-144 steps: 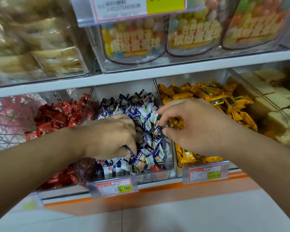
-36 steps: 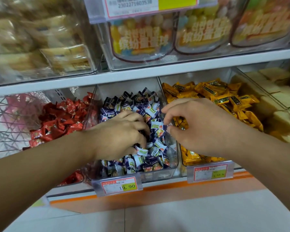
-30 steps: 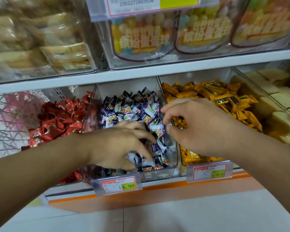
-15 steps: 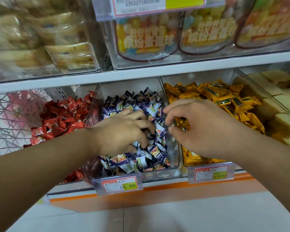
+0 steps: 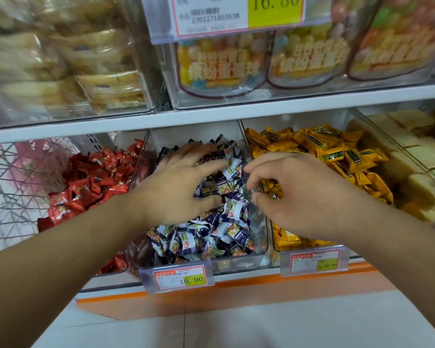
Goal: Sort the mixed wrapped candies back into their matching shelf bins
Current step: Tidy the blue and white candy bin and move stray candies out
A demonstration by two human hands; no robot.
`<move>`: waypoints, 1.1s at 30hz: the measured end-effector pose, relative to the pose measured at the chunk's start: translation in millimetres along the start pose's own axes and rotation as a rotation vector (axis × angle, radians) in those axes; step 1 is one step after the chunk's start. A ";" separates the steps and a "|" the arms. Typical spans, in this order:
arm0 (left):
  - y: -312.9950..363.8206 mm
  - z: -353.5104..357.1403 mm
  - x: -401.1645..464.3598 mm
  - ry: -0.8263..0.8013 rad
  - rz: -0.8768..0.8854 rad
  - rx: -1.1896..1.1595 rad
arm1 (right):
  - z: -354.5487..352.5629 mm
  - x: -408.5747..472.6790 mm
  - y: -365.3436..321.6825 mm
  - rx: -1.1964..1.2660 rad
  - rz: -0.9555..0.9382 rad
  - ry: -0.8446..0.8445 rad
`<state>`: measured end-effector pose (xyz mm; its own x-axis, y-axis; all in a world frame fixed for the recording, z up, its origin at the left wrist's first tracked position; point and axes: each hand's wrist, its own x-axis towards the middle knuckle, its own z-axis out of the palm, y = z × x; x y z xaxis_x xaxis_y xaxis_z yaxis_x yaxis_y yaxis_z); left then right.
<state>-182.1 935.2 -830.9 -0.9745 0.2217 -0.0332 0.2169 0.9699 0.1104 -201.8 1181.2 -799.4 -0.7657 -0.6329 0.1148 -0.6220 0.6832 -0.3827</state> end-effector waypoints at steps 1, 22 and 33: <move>1.2 4.2 0.3 -0.074 -0.035 0.036 | -0.2 -0.2 -0.1 0.003 0.000 0.000; 24.4 -1.5 -4.3 -0.137 -0.004 -0.076 | -1.5 -1.8 7.0 0.054 -0.004 -0.004; 26.2 9.2 -16.6 -0.301 0.026 0.207 | -21.8 -14.7 27.6 0.066 0.077 0.130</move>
<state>-159.7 957.8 -836.6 -0.9149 0.2367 -0.3271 0.2787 0.9564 -0.0872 -211.3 1217.3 -791.7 -0.8280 -0.5244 0.1984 -0.5518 0.6995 -0.4542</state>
